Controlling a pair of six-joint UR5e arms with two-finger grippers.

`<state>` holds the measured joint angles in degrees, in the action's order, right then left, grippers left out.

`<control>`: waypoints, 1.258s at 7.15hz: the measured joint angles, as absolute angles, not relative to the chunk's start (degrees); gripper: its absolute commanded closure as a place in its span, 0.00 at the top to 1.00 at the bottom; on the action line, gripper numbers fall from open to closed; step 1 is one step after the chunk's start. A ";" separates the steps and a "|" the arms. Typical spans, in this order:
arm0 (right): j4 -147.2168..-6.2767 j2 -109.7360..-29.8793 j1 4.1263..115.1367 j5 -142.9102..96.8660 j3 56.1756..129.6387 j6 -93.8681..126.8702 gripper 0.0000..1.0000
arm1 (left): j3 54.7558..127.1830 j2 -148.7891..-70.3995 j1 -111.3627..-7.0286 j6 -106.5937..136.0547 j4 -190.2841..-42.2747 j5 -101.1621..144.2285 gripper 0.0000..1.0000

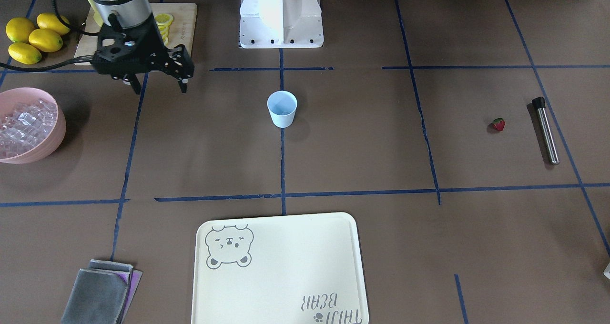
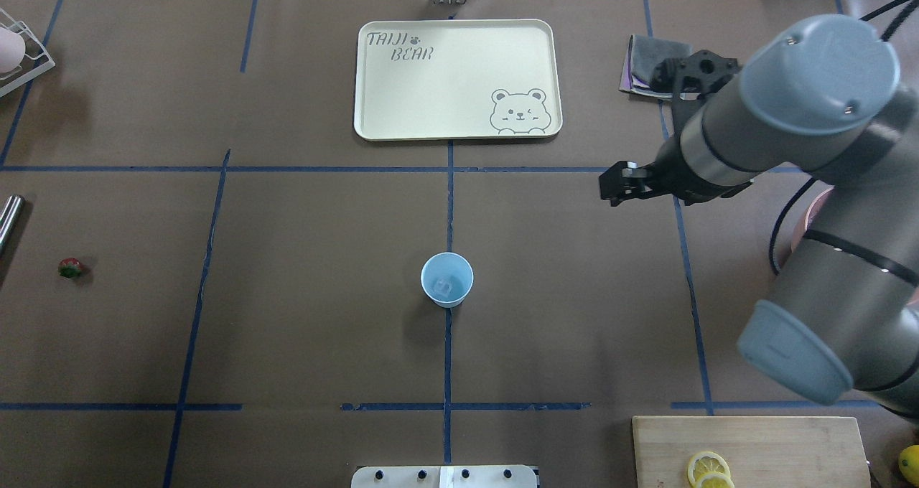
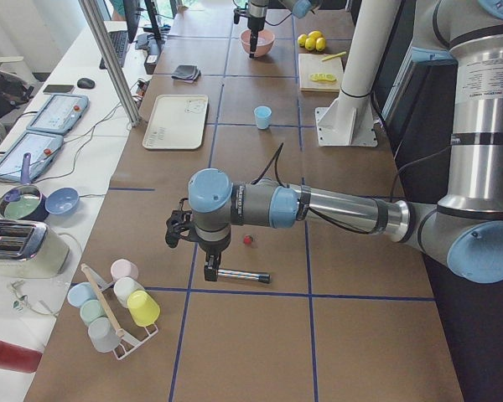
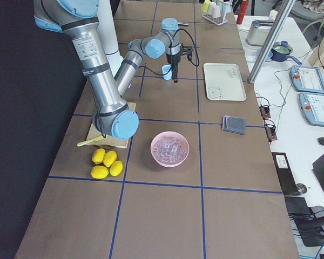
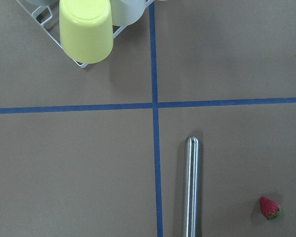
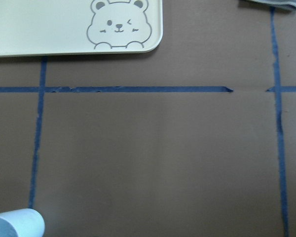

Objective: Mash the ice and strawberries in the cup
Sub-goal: 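Move the right gripper back over the pink bowl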

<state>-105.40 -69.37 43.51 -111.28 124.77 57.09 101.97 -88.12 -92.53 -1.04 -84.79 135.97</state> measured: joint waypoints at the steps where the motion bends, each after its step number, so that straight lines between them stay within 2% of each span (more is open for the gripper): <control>1: -104.73 -73.56 46.61 -113.36 126.23 53.68 1.00 | 102.66 -88.10 -92.49 -0.45 -84.76 135.92 1.00; 3: -95.97 -84.52 52.65 -118.04 127.28 51.07 1.00 | 103.81 -88.01 -92.41 0.38 -84.73 135.88 1.00; 5: -82.93 -94.99 57.45 -122.20 124.51 50.70 0.99 | 104.68 -87.89 -92.38 0.51 -84.67 135.88 1.00; 9: -79.30 -96.79 59.72 -122.70 114.80 50.61 0.99 | 107.06 -87.40 -92.37 1.40 -84.50 135.82 1.00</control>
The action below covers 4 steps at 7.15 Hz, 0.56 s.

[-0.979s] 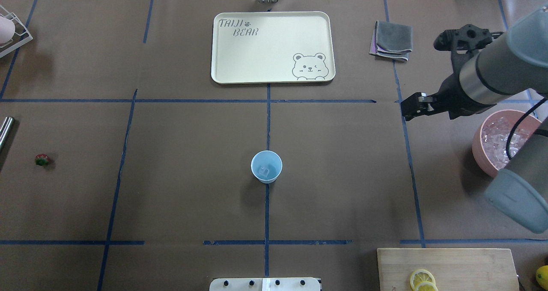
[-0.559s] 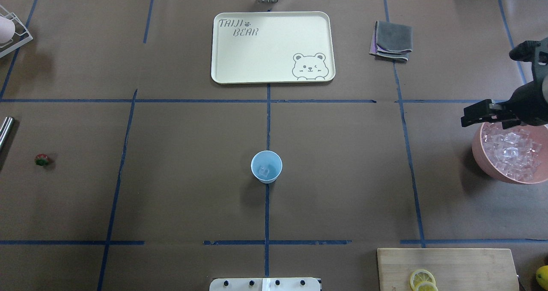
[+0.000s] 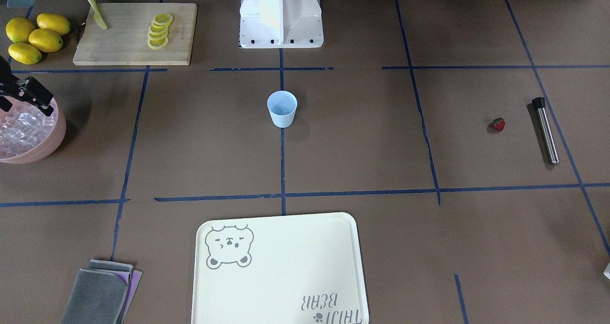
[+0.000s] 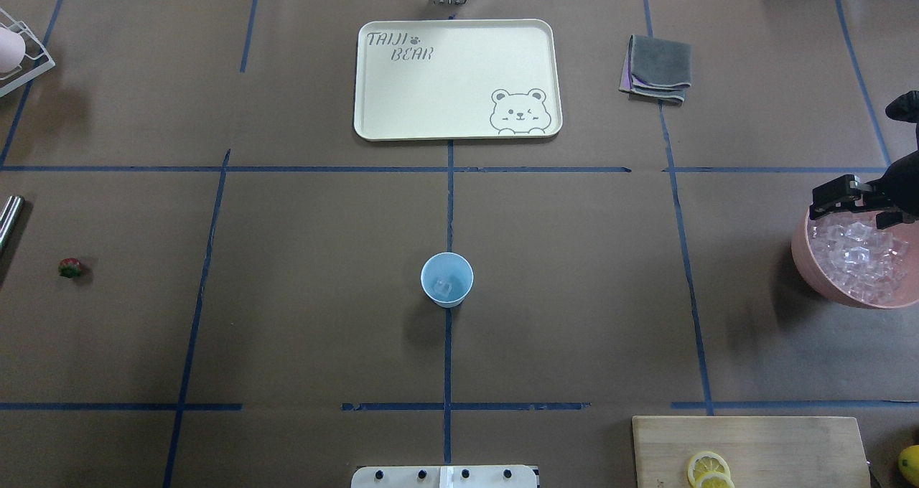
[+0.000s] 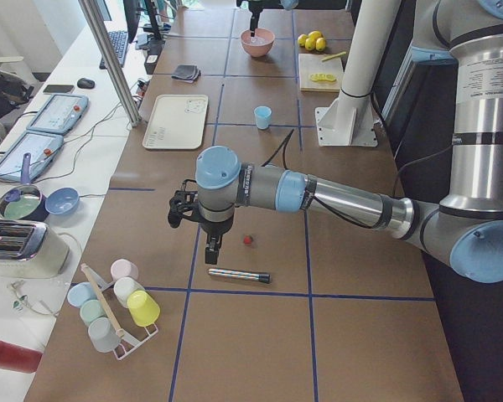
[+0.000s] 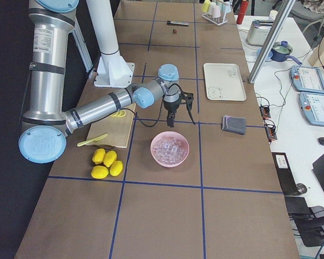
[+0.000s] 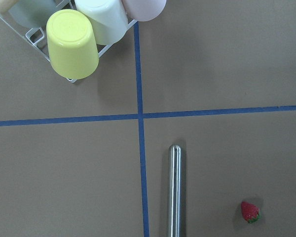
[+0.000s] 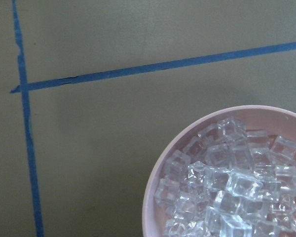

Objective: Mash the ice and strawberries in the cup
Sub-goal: 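Move the right gripper back over the pink bowl, then lower the right gripper into the bowl and grasp another ice cube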

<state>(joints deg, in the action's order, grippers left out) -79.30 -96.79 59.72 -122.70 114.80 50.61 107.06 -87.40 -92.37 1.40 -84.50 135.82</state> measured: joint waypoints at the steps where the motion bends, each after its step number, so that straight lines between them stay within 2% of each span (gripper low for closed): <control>1: -79.28 -96.84 59.78 -122.70 113.16 50.54 0.98 | 107.41 -87.38 -92.37 1.52 -84.47 135.80 1.00; 3: -79.28 -97.39 59.83 -122.91 111.51 50.11 0.97 | 107.89 -87.37 -92.37 1.60 -84.44 135.79 1.00; 4: -79.28 -97.91 59.85 -122.93 111.36 49.23 0.89 | 108.17 -87.36 -92.37 1.66 -84.38 135.79 1.00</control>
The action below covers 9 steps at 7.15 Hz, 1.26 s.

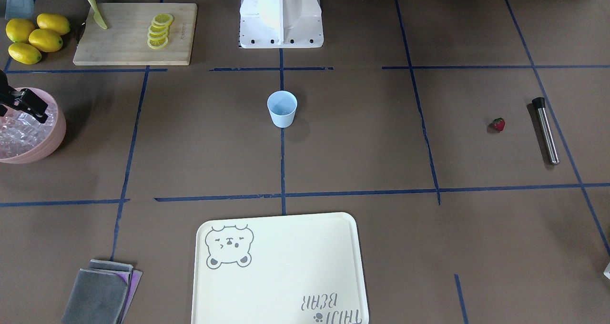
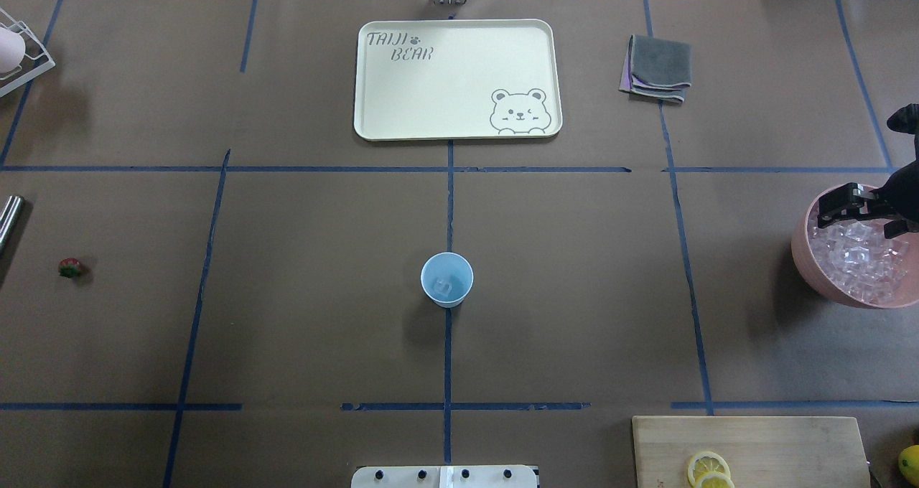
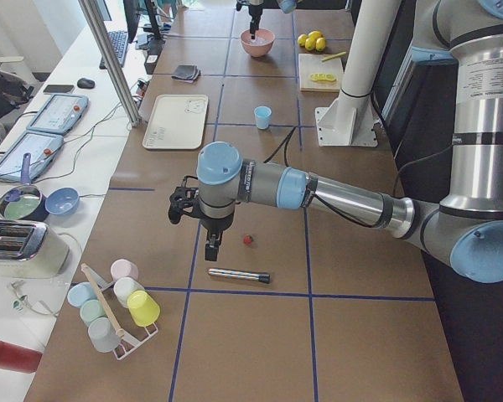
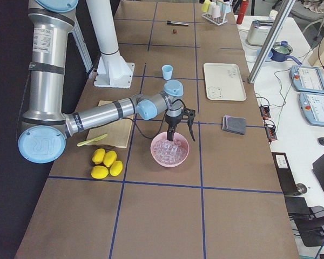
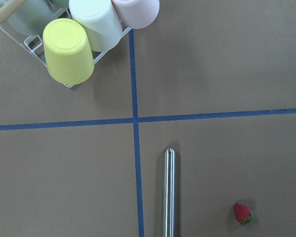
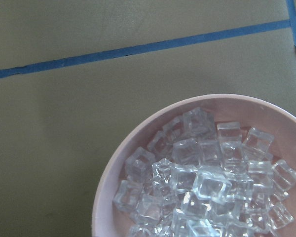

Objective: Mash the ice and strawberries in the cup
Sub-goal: 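Lower the right gripper into the bowl and grasp another ice cube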

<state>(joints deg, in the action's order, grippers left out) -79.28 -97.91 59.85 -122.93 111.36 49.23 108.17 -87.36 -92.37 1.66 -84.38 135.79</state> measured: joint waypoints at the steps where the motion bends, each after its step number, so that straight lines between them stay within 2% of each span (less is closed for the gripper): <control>1: -79.28 -98.50 59.85 -122.90 111.19 48.06 0.89 | 108.35 -87.36 -92.37 1.79 -84.35 135.79 1.00; 3: -79.28 -98.88 59.84 -122.87 110.49 46.60 0.80 | 108.43 -87.36 -92.37 1.99 -84.35 135.79 1.00; 9: -79.28 -98.23 59.04 -122.95 107.87 46.32 0.74 | 108.46 -87.36 -92.37 2.02 -84.31 135.79 1.00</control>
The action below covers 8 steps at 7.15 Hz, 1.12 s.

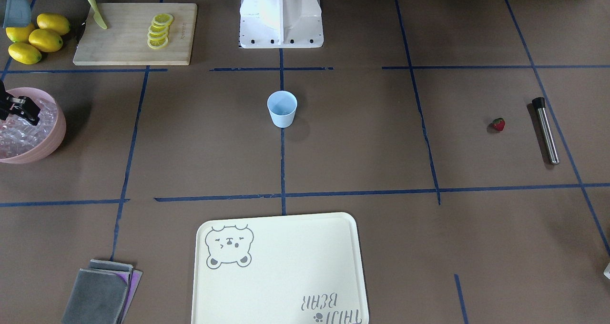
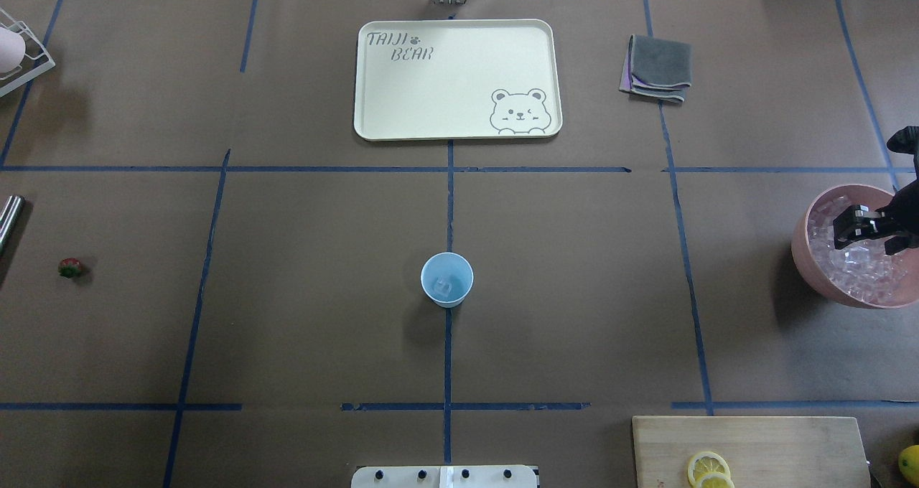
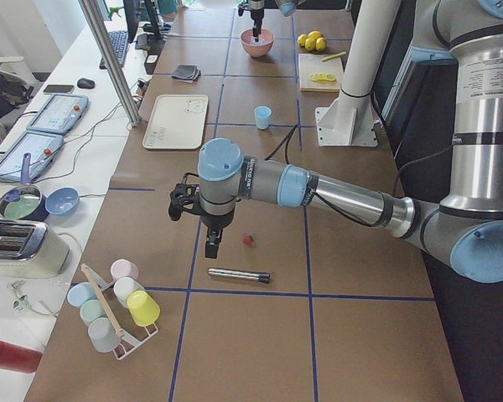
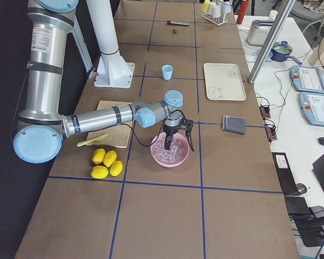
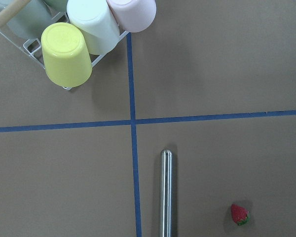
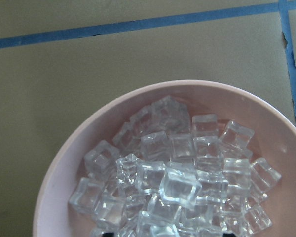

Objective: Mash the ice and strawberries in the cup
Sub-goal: 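Lower the right gripper into the bowl and grasp another ice cube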

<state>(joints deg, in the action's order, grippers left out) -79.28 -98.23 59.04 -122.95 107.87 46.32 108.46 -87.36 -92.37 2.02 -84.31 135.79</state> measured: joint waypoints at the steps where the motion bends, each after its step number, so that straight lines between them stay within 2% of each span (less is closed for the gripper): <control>1: -79.28 -98.20 58.48 -122.96 107.77 46.32 0.73 | 108.46 -87.36 -92.37 2.02 -84.34 135.79 1.00; 6: -79.28 -98.22 57.65 -122.96 107.17 46.25 0.67 | 108.46 -87.36 -92.37 2.02 -84.32 135.79 1.00; 7: -79.28 -98.25 57.65 -122.96 107.12 46.28 0.61 | 108.46 -87.38 -92.37 2.04 -84.30 135.79 1.00; 8: -79.28 -98.28 57.65 -122.96 107.00 46.31 0.39 | 108.46 -87.42 -92.37 2.08 -84.31 135.79 1.00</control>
<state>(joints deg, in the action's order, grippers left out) -79.28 -98.28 57.65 -122.96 107.00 46.31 108.46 -87.42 -92.37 2.08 -84.31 135.79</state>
